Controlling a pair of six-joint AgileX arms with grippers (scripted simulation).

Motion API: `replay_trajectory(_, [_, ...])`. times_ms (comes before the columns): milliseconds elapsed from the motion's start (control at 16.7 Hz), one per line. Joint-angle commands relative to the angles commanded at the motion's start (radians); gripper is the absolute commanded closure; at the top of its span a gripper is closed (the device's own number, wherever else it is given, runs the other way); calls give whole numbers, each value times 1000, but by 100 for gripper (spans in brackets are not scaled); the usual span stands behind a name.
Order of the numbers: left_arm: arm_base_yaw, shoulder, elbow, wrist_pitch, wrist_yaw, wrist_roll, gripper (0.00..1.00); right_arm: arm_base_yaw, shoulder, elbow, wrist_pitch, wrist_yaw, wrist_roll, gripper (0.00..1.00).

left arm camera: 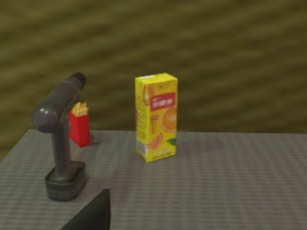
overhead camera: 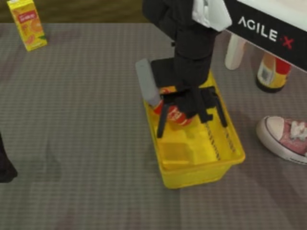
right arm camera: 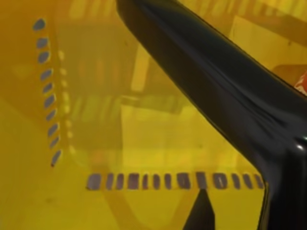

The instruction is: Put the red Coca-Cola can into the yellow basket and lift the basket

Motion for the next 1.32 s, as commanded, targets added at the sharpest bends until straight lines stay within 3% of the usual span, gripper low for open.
replay_trajectory(960, [0, 0, 0, 0, 0, 0, 0, -1, 1, 4, -4, 0, -1, 100])
replay_trajectory(1320, [0, 0, 0, 0, 0, 0, 0, -25, -12, 155, -171, 0, -33, 100])
